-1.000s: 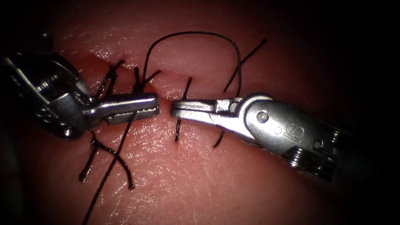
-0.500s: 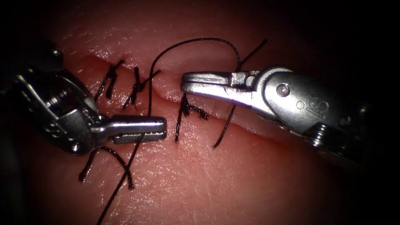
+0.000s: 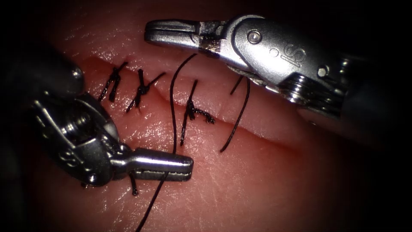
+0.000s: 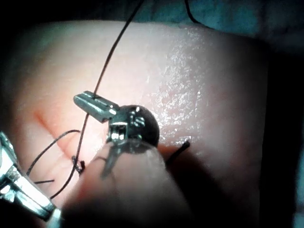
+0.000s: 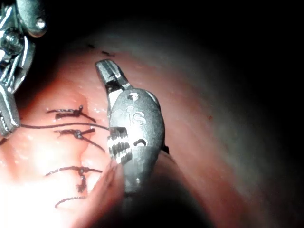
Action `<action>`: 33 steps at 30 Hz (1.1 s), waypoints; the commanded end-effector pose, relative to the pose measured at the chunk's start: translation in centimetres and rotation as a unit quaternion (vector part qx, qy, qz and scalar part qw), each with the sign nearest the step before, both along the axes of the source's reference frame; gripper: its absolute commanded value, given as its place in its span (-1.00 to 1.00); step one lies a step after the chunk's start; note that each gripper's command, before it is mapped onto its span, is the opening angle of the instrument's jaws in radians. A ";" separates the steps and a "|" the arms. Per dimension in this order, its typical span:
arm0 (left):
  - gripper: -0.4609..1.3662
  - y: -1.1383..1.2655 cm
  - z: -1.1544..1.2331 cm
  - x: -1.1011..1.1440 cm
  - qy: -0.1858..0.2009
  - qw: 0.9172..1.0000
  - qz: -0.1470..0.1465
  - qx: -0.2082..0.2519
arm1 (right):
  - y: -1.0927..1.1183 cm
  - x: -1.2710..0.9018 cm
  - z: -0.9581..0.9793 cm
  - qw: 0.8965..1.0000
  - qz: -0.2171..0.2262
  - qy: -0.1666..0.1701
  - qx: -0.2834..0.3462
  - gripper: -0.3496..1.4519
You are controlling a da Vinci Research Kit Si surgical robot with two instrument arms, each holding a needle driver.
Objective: Wound Closure
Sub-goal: Wrap the suture two times counter-clockwise around the right gripper
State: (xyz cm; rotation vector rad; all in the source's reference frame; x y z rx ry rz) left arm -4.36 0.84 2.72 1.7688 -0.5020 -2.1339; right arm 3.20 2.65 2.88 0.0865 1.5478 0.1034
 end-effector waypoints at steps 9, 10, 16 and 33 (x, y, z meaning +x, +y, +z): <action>-0.88 0.20 -0.34 0.02 -0.018 0.999 0.025 0.018 | -0.17 0.29 0.30 0.998 -0.065 -0.022 -0.014 -1.00; -0.88 0.22 -0.35 0.02 -0.019 0.999 0.025 0.019 | -0.18 0.29 0.31 0.997 -0.068 -0.021 -0.014 -1.00; -0.88 0.57 -0.52 0.05 -0.037 0.997 0.042 0.059 | -0.35 0.28 0.35 0.991 -0.127 -0.025 -0.018 -1.00; -0.88 1.13 -0.25 0.31 -0.115 0.985 0.077 0.105 | -0.75 0.17 0.26 0.980 -0.198 0.034 -0.005 -0.87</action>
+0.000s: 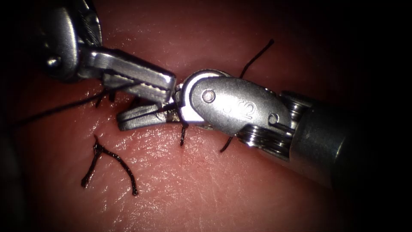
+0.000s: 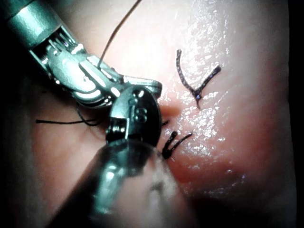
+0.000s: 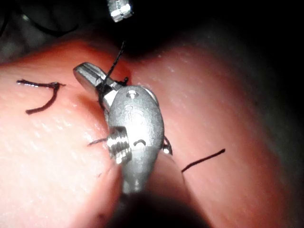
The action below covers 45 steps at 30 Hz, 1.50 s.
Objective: Wound Closure
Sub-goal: Wrap the suture two times counter-clockwise around the right gripper
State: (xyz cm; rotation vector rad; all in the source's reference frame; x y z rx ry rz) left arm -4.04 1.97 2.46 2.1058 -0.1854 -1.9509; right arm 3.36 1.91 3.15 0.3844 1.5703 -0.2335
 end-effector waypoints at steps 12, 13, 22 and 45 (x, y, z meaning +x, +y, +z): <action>-0.88 0.29 0.48 0.18 -0.005 1.000 -0.021 0.001 | -0.22 0.00 -0.21 0.997 -0.002 0.058 0.046 -0.52; -0.88 0.30 0.54 0.19 0.001 1.000 -0.025 -0.001 | -0.21 -0.02 -0.24 0.996 0.000 0.066 0.052 -0.47; -0.88 0.19 0.99 0.21 0.015 0.999 -0.037 0.000 | 0.02 -0.16 -0.44 0.990 0.079 0.083 0.086 0.65; -0.88 -0.40 1.21 0.00 0.023 0.998 -0.055 -0.009 | 0.57 -0.63 -0.32 0.955 0.273 0.047 0.107 0.58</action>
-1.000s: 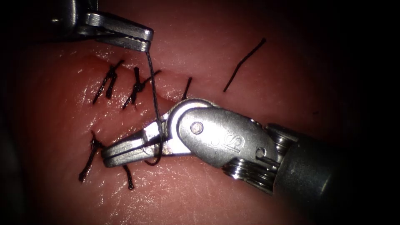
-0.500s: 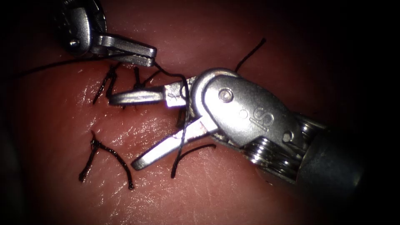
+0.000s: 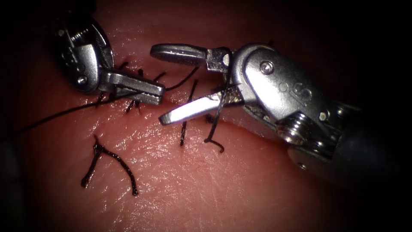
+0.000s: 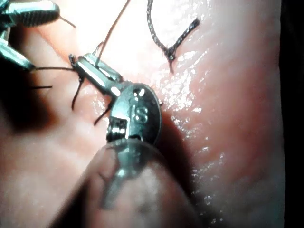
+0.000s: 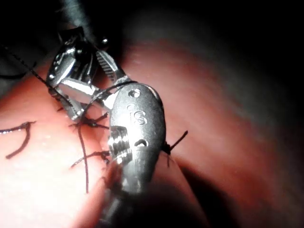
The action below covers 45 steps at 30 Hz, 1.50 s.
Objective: Wound Closure
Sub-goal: Wrap the suture two times counter-clockwise around the right gripper
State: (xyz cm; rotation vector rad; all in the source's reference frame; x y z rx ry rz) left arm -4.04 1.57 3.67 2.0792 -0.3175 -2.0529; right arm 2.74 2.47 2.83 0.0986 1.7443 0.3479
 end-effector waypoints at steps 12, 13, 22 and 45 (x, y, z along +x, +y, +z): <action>-0.88 -0.31 -0.33 -0.39 0.004 1.000 0.012 -0.006 | -0.09 -0.06 0.30 0.994 0.054 -0.092 0.037 0.51; -0.88 -0.31 -0.34 -0.40 0.004 1.000 0.012 -0.005 | -0.10 -0.06 0.31 0.994 0.052 -0.094 0.036 0.51; -0.88 -0.17 -0.54 -0.40 0.003 1.000 0.013 -0.009 | -0.33 -0.03 0.45 0.991 -0.004 -0.128 0.028 0.51; -0.88 0.56 -0.70 -0.39 -0.007 1.000 0.021 0.000 | -0.87 0.12 0.57 0.984 -0.135 -0.114 0.008 0.48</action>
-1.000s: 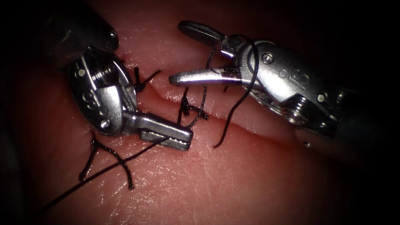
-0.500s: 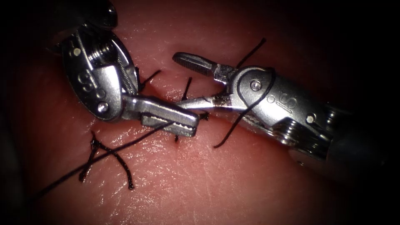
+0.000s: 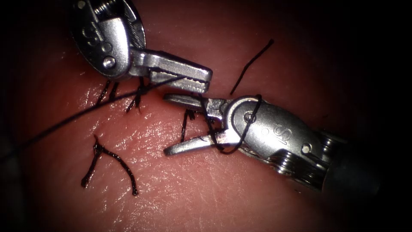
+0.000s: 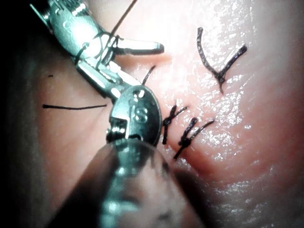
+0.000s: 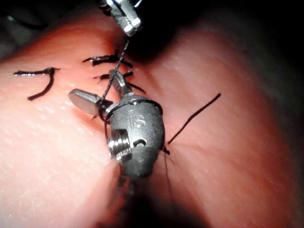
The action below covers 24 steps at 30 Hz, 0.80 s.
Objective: Wound Closure
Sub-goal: Wrap the suture two times counter-clockwise around the right gripper
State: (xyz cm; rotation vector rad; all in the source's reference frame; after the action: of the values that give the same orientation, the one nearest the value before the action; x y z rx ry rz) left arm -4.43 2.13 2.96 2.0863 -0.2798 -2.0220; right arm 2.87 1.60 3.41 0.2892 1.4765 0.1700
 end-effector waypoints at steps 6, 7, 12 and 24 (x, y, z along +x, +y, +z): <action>-0.88 0.20 0.17 -0.01 -0.004 1.000 0.008 0.008 | -0.06 0.00 -0.04 1.000 -0.010 0.007 0.000 0.47; -0.88 0.21 0.20 -0.01 -0.005 1.000 0.008 0.007 | -0.06 0.00 -0.04 1.000 -0.008 0.011 0.000 0.47; -0.88 0.23 0.42 0.00 -0.008 1.000 0.012 0.012 | -0.06 -0.04 -0.05 0.999 0.020 0.045 0.002 0.48; -0.88 -0.06 1.04 0.03 -0.007 1.000 0.014 0.008 | 0.04 -0.23 -0.07 0.983 0.098 0.149 0.039 0.48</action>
State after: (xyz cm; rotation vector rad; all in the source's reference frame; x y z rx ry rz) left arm -4.39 2.06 4.01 2.1028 -0.2391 -2.0014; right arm 2.61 1.68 3.34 0.2309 1.8064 0.3705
